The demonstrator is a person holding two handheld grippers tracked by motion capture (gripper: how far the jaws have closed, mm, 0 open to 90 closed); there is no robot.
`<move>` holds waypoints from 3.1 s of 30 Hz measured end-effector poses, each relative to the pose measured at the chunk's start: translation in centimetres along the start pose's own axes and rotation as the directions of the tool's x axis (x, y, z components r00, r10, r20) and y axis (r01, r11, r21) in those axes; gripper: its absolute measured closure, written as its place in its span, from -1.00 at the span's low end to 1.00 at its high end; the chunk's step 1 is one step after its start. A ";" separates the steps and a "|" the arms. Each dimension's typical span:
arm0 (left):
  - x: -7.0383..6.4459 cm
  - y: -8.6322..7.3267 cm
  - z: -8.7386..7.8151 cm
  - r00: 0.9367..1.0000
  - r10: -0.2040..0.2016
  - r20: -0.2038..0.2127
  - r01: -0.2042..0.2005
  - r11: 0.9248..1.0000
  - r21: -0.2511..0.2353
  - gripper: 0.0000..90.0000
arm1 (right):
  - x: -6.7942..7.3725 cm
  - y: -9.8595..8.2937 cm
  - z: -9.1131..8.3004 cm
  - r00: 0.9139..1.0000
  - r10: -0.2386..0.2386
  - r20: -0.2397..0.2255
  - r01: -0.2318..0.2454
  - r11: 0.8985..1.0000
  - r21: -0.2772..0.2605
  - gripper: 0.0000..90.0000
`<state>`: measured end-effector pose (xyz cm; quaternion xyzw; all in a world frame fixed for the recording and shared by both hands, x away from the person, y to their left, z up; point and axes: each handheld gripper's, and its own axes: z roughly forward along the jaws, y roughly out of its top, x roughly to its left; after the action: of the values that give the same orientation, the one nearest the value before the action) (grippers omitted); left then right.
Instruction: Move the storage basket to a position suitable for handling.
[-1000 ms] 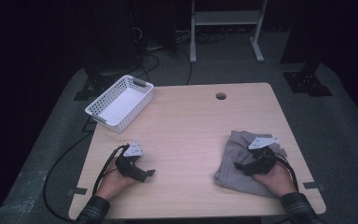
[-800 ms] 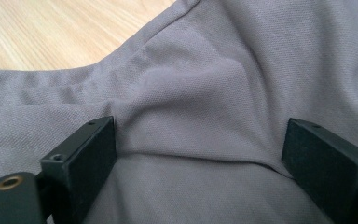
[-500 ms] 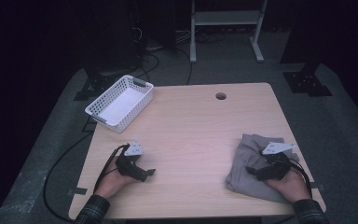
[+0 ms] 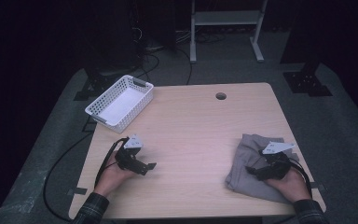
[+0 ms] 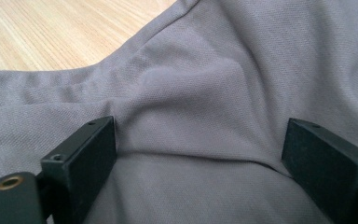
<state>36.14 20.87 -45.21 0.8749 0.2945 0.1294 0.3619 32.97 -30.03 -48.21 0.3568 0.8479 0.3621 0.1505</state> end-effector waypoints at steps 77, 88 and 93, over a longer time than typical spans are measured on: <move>13.7 4.1 -0.7 0.929 -0.184 -0.322 0.196 0.981 0.004 0.73 | -0.1 -0.3 -0.1 1.000 0.010 0.011 -0.009 1.000 -0.026 -0.72; 12.4 4.1 -0.9 0.947 -0.186 -0.262 0.196 0.981 0.012 0.86 | -0.1 -0.3 -0.1 1.000 0.011 0.010 -0.011 1.000 -0.027 -0.72; 11.7 4.0 -1.1 0.951 -0.185 -0.247 0.195 0.981 0.018 0.86 | 0.0 -0.3 -0.1 1.000 0.012 0.011 -0.012 1.000 -0.026 -0.72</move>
<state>46.60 26.37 -41.44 0.8274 0.4222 0.1945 0.3151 32.77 -30.29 -48.35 0.3617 0.8401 0.3721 0.1577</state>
